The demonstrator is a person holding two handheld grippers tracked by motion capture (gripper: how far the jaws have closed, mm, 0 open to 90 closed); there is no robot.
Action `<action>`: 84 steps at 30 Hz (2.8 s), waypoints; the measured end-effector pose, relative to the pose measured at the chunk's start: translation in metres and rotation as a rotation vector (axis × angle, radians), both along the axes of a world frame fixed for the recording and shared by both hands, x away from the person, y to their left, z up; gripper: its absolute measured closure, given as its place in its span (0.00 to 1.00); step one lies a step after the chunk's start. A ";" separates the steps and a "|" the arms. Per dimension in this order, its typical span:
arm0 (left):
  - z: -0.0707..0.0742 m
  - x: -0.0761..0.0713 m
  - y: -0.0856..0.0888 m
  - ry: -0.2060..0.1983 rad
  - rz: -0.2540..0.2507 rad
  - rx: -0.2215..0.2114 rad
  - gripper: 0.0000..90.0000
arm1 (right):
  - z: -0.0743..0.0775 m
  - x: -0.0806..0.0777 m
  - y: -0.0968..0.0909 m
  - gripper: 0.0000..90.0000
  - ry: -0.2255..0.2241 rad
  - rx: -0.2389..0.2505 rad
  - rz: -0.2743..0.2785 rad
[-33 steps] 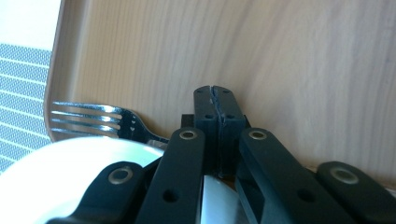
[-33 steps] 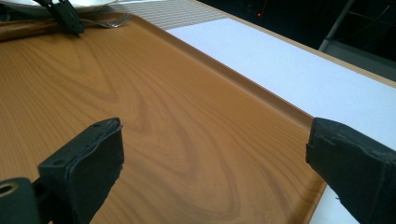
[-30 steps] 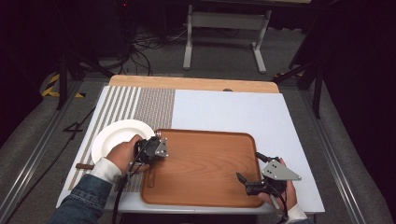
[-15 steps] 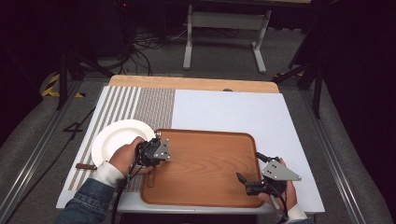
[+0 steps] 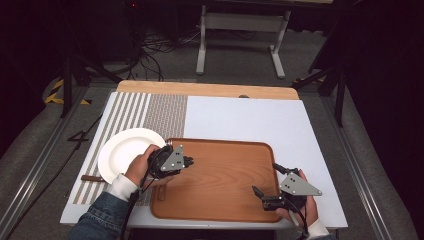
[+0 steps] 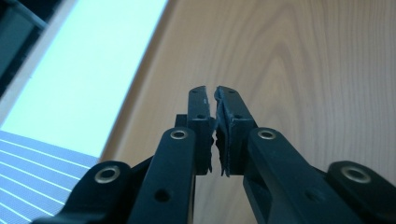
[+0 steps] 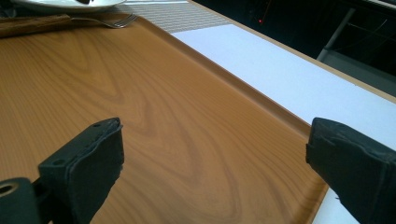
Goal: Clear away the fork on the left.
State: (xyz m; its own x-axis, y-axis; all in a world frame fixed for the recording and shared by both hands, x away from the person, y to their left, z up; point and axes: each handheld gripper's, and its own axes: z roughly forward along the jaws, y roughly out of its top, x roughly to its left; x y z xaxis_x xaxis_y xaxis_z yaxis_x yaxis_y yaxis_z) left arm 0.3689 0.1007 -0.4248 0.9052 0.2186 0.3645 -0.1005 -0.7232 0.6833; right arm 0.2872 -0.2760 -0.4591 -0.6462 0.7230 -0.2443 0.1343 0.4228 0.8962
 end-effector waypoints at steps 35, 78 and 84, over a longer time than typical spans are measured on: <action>0.008 -0.006 0.017 -0.084 0.096 -0.295 0.12 | 0.001 -0.003 0.003 0.06 -0.028 -0.021 0.011; -0.035 -0.065 0.130 -0.050 0.347 -0.447 0.06 | 0.001 -0.006 0.001 0.06 -0.055 -0.021 0.011; -0.035 -0.067 0.130 -0.050 0.330 -0.451 0.06 | 0.001 -0.006 0.003 0.06 -0.058 -0.028 0.011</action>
State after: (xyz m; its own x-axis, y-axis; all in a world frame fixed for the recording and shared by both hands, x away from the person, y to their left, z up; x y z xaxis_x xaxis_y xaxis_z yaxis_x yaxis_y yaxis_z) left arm 0.3018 0.2311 -0.4600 0.7464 0.6316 0.2097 0.0416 -0.3588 0.9325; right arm 0.2810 -0.2725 -0.4579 -0.6382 0.7084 -0.3015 0.0779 0.4490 0.8901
